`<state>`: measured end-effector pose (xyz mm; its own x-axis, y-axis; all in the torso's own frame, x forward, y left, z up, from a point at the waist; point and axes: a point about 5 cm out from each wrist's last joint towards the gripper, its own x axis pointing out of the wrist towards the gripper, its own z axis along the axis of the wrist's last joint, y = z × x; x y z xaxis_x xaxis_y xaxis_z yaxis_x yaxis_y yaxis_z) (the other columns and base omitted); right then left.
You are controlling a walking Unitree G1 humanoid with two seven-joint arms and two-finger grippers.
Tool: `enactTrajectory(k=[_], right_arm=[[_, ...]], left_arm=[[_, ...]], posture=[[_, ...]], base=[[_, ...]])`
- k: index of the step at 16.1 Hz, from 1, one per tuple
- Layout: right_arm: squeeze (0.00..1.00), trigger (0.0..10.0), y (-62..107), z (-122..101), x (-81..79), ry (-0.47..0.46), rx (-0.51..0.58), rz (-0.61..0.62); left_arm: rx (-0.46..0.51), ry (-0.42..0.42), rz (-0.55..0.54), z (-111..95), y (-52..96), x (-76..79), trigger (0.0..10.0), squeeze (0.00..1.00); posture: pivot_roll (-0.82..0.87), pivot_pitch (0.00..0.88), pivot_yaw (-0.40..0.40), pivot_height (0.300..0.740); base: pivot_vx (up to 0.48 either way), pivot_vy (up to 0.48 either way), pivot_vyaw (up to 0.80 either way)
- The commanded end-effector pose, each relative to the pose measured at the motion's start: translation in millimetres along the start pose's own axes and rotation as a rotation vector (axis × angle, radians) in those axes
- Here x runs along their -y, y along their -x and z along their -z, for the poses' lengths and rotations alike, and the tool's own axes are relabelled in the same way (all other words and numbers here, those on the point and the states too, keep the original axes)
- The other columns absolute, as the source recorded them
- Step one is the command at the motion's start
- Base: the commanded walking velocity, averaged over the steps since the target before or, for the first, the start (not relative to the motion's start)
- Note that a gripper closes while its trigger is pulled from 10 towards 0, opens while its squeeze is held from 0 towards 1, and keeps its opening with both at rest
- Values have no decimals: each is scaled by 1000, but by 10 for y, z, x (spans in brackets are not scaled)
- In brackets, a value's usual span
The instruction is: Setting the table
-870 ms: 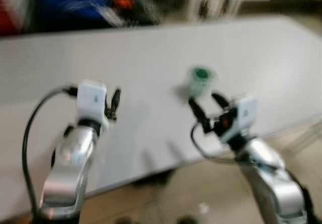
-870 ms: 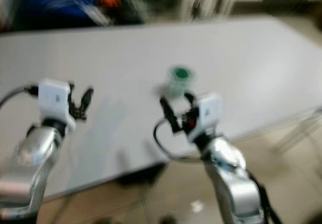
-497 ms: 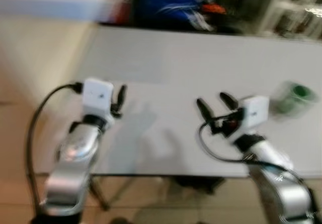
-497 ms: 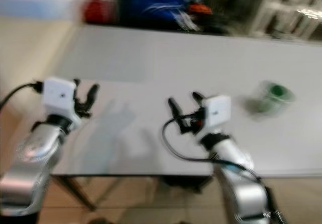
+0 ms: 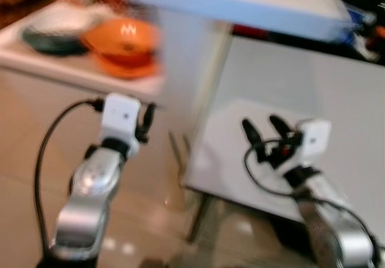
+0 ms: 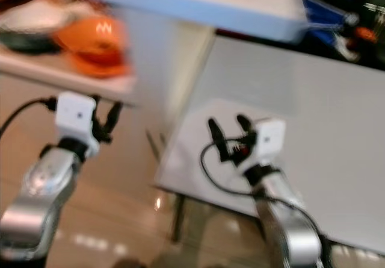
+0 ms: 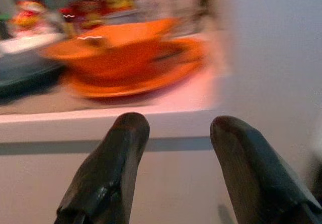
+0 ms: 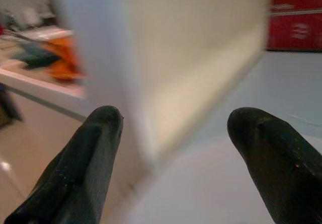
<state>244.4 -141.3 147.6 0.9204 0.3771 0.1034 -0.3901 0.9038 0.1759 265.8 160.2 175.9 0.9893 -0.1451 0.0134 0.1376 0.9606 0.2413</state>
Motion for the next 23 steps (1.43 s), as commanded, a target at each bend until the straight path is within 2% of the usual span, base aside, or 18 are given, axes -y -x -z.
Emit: enactTrajectory(k=[1,3,7,12,17,20,23], right_arm=[[0,10000,21,-33,59,6,1,15],[0,10000,11,-28,-6,5,-4,-25],[0,10000,-39,-57,-48,5,10,-41],[0,10000,-87,-153,-65,15,40,-63],[0,10000,-94,-198,-72,17,56,-72],[0,10000,-114,-234,-87,19,70,-73],[0,10000,-147,-295,-68,28,92,-44]], left_arm=[[24,1,5,-53,-11,35,10000,0],[38,1,-39,-74,-18,-34,10000,0],[58,-11,-62,-120,-37,-90,10000,0],[99,-18,-83,-241,-53,-140,10000,0],[201,9,-78,-462,-53,-130,10000,0],[209,21,-57,-517,-66,-102,10000,0],[169,48,-83,-447,-70,-118,10000,0]], posture=[[49,25,-45,740],[51,19,-50,740],[58,12,-56,740],[58,16,-58,740],[62,26,-61,740],[61,28,-58,740],[63,30,-60,740]], base=[[0,480,0],[0,480,-800],[0,480,0],[0,480,-800],[0,480,-640],[0,480,0],[0,320,-329]])
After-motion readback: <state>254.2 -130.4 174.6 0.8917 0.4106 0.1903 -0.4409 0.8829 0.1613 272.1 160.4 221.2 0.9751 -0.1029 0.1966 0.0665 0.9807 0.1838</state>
